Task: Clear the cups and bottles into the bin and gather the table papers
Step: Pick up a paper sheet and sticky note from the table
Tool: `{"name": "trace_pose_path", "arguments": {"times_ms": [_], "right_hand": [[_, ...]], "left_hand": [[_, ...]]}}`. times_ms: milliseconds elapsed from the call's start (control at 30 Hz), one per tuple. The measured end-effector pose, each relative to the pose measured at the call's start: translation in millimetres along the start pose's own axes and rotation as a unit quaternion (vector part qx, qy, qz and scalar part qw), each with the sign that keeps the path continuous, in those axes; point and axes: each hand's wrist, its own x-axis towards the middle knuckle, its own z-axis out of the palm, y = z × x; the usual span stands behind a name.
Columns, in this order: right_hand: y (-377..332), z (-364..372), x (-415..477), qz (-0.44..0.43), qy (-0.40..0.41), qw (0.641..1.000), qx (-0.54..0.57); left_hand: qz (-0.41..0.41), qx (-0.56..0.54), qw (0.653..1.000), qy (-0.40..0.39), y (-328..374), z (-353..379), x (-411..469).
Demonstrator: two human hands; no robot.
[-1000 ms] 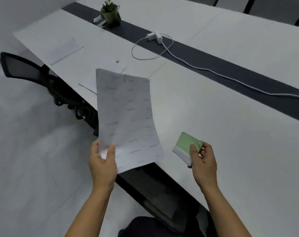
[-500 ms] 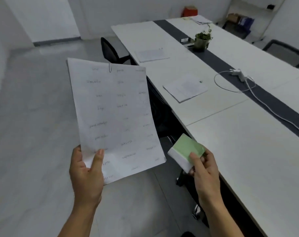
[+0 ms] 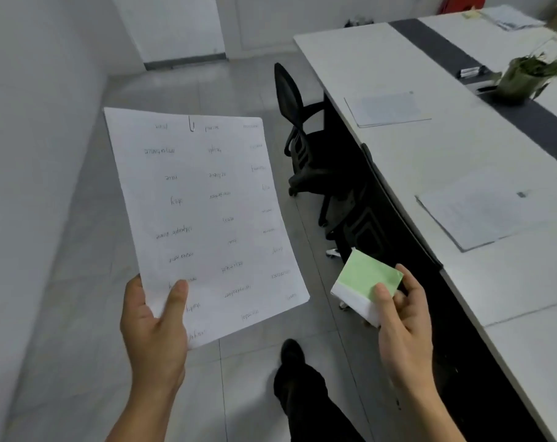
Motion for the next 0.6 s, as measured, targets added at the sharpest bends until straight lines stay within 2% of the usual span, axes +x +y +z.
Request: {"name": "trace_pose_path", "arguments": {"times_ms": [333,467,600], "right_hand": [[-78,220,217,-0.015,-0.132,0.991,-0.011],[-87,314,292,-0.029,-0.173,0.984,-0.029],[-88,414,374,-0.030,-0.168,0.984,-0.050]], "left_hand": [[0.024,0.016,0.994,0.105,54,57,243],[0.019,0.008,0.989,0.146,40,70,335],[-0.005,-0.005,0.987,0.160,21,102,455]]}}
